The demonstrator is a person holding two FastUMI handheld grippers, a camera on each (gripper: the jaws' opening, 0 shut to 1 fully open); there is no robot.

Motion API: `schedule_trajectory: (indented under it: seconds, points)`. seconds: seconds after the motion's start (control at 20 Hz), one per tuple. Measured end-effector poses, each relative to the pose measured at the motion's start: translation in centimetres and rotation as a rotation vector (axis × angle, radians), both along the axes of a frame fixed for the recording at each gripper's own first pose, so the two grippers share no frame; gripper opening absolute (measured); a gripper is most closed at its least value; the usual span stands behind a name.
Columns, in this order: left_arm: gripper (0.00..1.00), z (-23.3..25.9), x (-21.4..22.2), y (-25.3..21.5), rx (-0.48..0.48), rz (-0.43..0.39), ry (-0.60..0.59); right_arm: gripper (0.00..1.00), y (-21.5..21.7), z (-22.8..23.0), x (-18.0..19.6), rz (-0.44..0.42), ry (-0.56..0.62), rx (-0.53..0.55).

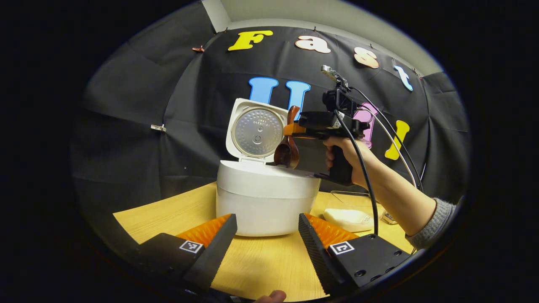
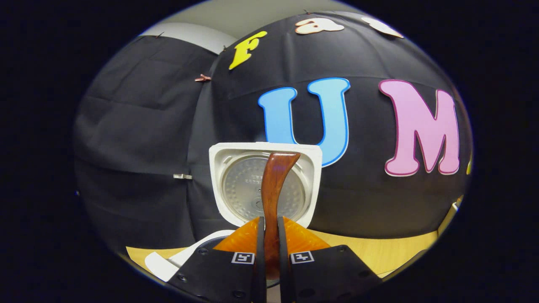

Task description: Close the left gripper, press the button to open the rice cooker; take a wooden spoon from the chopstick holder with the right hand, scoop a spoonful of rice and pour it into the rice cooker, then put the wooden spoon back into the chopstick holder.

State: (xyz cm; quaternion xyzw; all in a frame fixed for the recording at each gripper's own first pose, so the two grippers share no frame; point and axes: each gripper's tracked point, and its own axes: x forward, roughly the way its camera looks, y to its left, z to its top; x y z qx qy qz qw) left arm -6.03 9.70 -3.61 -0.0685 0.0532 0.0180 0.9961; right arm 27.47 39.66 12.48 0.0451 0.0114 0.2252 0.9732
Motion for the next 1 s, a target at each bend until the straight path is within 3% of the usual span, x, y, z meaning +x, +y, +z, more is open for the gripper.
schedule_trajectory:
  seconds: [0.5,0.55,0.6,0.8,1.0]
  points:
    - [0.94,0.1,-0.6,0.5,-0.016,0.007,-0.008,0.16,3.1,0.7,-2.0,0.022,-0.145,-0.216]
    - [0.94,0.2,-0.6,0.5,-0.016,0.007,-0.007,0.11,2.9,0.6,-1.7,0.018,-0.135,-0.21]
    - [0.94,0.1,-0.6,0.5,-0.015,0.007,-0.006,0.16,2.5,0.3,-1.4,0.013,-0.106,-0.182]
    - [0.94,0.4,-0.7,0.6,-0.005,0.013,-0.013,0.16,0.8,-1.2,0.2,0.011,0.093,0.056]
    - [0.94,0.8,-0.5,0.5,0.012,0.02,-0.019,0.17,-1.6,0.2,0.1,0.007,0.139,0.23]
